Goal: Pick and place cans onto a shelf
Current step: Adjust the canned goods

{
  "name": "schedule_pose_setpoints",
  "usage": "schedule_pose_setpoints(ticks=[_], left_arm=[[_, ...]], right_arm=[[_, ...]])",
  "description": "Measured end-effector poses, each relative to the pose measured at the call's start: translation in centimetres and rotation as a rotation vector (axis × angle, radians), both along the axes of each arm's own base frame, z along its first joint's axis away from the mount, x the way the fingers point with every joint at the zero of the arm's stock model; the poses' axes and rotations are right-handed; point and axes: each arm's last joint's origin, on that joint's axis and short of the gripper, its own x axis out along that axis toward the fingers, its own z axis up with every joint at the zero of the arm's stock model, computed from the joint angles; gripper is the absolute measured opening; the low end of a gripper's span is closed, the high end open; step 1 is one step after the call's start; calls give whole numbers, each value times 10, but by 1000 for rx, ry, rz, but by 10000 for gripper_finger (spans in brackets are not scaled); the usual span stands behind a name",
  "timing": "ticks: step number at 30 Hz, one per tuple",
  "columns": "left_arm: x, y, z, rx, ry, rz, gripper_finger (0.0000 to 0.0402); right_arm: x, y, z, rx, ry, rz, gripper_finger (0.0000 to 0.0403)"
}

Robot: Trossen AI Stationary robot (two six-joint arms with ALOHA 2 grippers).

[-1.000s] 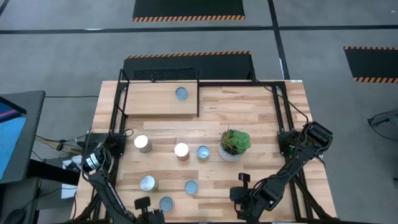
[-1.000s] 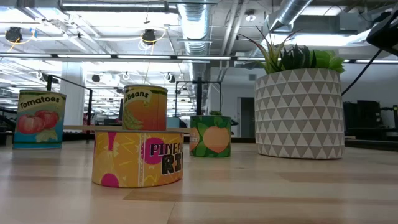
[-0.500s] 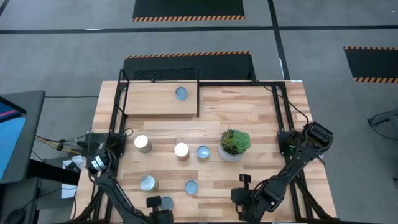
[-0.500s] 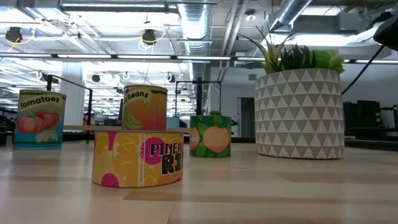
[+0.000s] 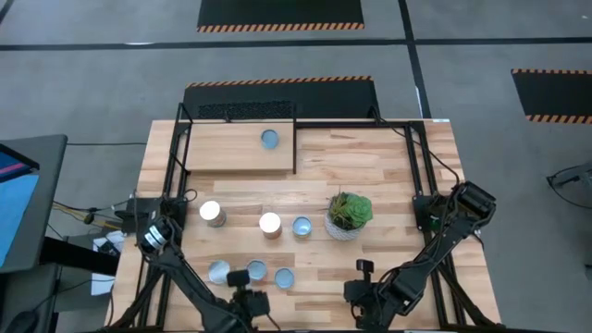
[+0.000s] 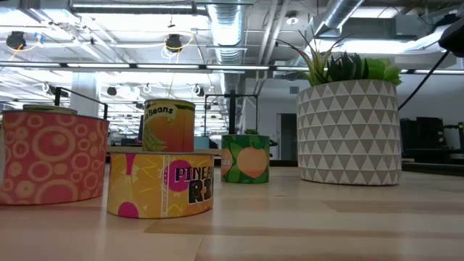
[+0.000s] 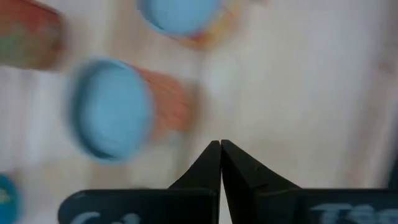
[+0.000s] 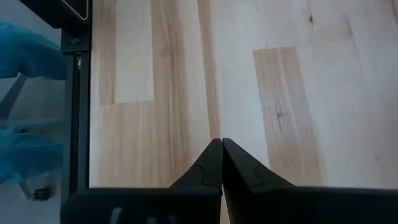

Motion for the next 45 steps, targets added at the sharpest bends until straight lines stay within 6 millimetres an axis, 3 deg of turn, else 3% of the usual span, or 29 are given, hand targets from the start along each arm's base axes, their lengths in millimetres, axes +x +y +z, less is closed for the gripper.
schedule_pose_setpoints(ticks=[4,11,15,22,27,31,35,40,45], left_arm=[[-2,-12,-1,-119,34,-49,0],[6,-24,0,-182,-79,-137,0],[2,-15,-3,-123,-7,-107,0],[-35,-8,-2,7,224,33,0],[-43,4,4,214,179,81,0],[-40,15,-3,266,192,70,0],[-36,16,-7,235,189,105,0],[-30,-1,0,109,119,48,0],[-40,0,-6,131,205,15,0]], right_arm=[[-2,2,0,11,1,-11,16],[-5,4,0,12,1,-4,21],[-5,5,0,13,0,-2,23],[-8,7,0,15,-2,4,16],[-8,7,0,19,-3,-2,20],[-7,7,0,29,-3,-16,23],[-7,8,0,35,-6,-15,18],[-8,8,0,38,-7,-12,18],[-8,9,1,39,-8,-12,23]])
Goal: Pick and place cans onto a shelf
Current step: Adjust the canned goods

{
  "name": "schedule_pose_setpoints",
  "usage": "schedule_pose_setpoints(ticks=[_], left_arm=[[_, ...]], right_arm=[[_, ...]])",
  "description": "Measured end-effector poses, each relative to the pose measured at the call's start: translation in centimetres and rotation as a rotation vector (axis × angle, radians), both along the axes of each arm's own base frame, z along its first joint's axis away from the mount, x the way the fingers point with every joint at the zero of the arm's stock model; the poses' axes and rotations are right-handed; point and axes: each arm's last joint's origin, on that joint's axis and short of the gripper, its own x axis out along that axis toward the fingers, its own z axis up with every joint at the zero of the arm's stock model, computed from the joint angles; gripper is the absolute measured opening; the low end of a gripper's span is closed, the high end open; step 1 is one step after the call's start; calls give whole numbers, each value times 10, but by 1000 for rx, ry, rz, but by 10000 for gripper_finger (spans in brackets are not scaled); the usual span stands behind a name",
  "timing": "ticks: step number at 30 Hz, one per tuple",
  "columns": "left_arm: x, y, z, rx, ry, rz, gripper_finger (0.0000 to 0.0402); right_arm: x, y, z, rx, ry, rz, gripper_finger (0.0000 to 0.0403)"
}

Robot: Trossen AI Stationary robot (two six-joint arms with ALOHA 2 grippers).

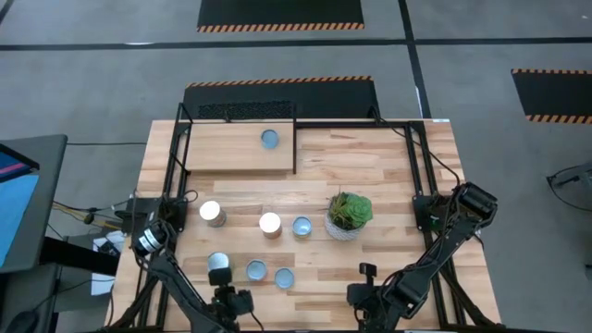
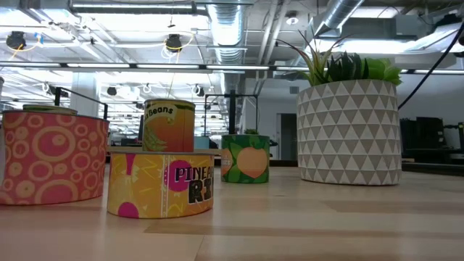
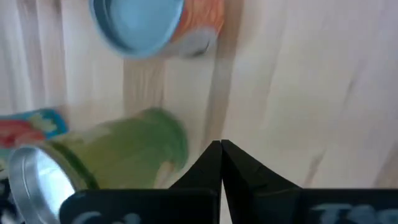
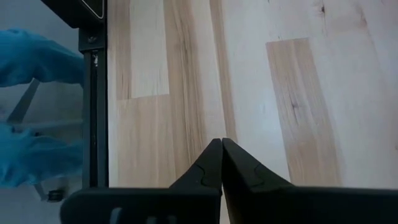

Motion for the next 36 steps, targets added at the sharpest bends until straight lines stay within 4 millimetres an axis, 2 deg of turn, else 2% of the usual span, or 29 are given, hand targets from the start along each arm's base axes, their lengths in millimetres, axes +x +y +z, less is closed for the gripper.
schedule_pose_setpoints(ticks=[7,10,14,17,22,25,27,32,36], left_arm=[[-15,22,-21,180,137,7,0],[-18,33,-33,255,139,3,0],[-17,41,-35,294,95,54,0],[-9,34,-27,232,56,50,0],[15,3,-6,-29,-55,-139,0],[30,-9,-4,-113,-179,-270,0],[41,-10,-6,-152,-221,-323,0],[57,9,-23,-139,-202,-334,0],[52,39,-32,19,-72,-225,0]], right_arm=[[0,0,0,-1,0,2,16],[0,0,0,1,-2,2,16],[0,0,0,4,-4,2,22],[0,1,0,6,-5,2,23],[1,0,0,5,-5,0,16],[1,0,0,2,-4,4,16],[1,0,0,2,-5,5,18],[0,1,0,2,-5,7,24],[0,1,0,3,-5,8,19]])
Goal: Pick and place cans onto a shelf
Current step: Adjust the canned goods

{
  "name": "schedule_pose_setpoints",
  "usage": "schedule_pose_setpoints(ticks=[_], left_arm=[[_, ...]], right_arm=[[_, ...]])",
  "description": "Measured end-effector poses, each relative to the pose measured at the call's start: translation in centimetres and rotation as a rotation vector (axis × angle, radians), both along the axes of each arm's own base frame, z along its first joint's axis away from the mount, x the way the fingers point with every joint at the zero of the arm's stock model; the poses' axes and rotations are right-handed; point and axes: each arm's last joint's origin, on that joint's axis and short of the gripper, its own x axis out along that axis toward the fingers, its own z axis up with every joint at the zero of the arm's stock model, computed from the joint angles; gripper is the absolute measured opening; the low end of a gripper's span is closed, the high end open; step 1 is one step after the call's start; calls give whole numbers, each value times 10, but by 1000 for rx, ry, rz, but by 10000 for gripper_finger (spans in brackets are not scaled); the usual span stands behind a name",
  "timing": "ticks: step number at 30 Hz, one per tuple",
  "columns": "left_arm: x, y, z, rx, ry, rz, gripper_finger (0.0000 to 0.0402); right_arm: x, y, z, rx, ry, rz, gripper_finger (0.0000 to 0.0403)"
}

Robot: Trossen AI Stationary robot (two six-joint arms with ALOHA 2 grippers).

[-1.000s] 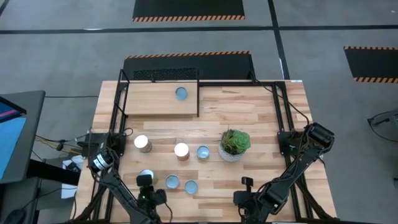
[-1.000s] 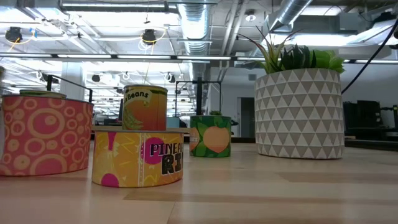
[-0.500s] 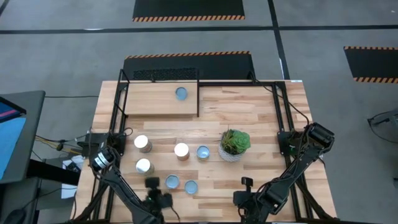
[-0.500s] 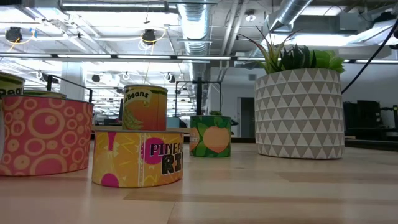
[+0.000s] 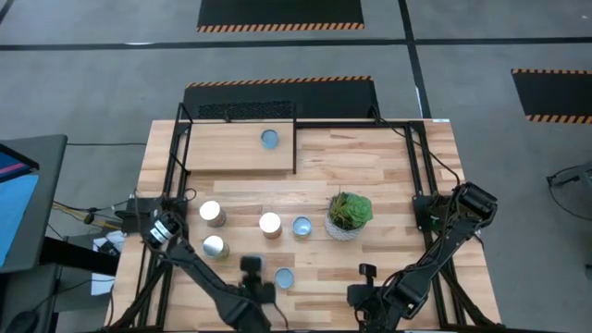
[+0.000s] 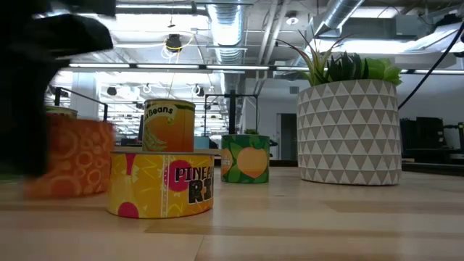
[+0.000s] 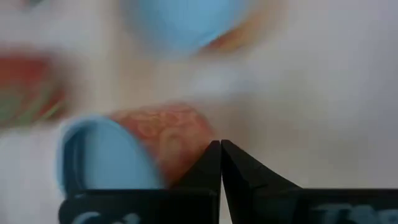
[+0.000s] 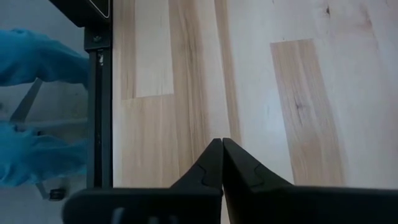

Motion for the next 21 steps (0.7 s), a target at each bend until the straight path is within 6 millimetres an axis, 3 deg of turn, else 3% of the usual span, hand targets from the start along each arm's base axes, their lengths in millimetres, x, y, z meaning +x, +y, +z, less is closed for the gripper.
schedule_pose_setpoints(ticks=[3,5,13,17,21], left_arm=[[-8,16,6,177,18,86,0],[-9,17,12,202,12,98,0],[16,-17,14,-187,-76,-62,0],[31,-26,17,-245,-199,-182,0],[42,-20,18,-264,-216,-209,0]], right_arm=[[0,0,0,-1,0,1,15],[0,0,0,-1,0,2,16],[0,0,0,-2,1,2,24],[0,0,0,-2,1,2,18],[0,0,0,-2,1,2,15]])
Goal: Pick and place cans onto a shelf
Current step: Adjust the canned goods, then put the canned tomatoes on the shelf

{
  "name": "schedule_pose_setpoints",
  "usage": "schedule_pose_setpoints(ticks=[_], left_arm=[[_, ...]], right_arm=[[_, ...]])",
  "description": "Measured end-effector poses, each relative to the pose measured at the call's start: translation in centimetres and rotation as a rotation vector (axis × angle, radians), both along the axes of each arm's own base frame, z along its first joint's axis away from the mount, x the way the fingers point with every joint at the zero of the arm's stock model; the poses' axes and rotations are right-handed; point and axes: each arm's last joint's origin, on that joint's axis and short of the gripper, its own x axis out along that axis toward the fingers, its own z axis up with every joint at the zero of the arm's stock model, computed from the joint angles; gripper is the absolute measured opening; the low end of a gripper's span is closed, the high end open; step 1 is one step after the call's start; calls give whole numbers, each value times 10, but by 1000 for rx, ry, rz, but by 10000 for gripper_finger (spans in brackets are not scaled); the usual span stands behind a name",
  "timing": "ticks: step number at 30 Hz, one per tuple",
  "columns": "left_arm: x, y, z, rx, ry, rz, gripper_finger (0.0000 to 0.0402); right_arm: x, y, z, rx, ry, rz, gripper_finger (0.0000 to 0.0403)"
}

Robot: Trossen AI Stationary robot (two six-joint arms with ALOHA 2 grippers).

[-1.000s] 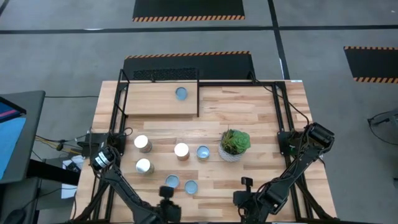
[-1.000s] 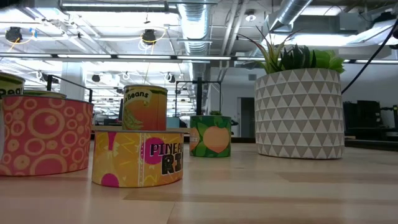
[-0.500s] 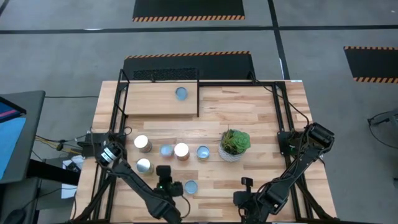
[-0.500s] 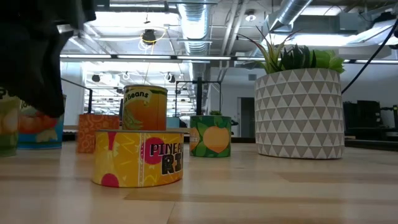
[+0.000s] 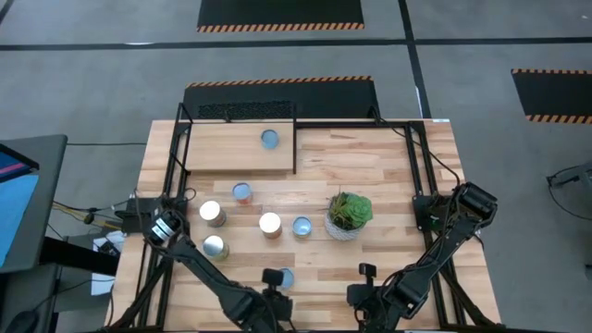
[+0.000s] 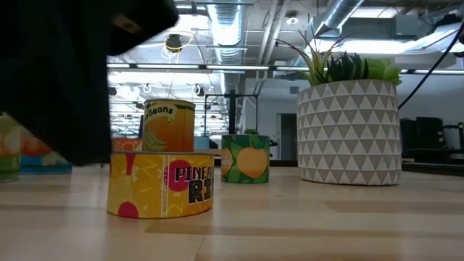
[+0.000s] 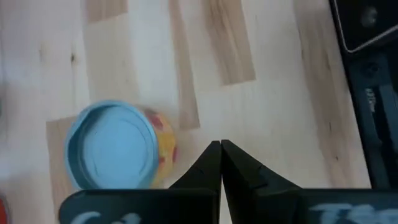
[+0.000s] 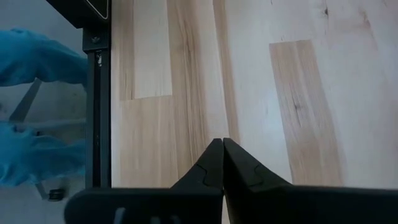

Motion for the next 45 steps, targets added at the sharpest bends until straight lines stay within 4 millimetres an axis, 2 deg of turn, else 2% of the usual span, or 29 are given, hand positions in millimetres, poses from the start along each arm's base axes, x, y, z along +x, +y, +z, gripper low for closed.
schedule_pose_setpoints(ticks=[8,15,19,23,28,31,33,35,39,42,45], left_arm=[[19,19,0,6,6,-30,0],[13,52,-4,313,11,189,0],[7,40,9,281,-2,180,0],[-11,30,16,274,149,99,0],[-54,29,26,413,402,116,0],[-74,25,48,407,377,99,0],[-89,28,71,405,290,62,0],[-105,38,95,421,165,105,0],[-134,77,125,461,-150,167,0],[-149,118,129,523,-322,271,0],[-156,156,126,586,-539,395,0]], right_arm=[[0,0,0,0,0,0,25],[-2,2,0,1,0,8,17],[-6,5,0,1,1,20,16],[-8,7,0,6,1,19,23],[-8,6,1,-34,-49,3,24],[1,0,4,-135,-163,-33,19],[14,-8,8,-222,-219,-34,17],[29,-17,17,-328,-261,-20,17],[66,-49,42,-582,-317,-46,20],[88,-90,58,-813,-293,-163,17],[112,-137,68,-885,-235,-250,11]])
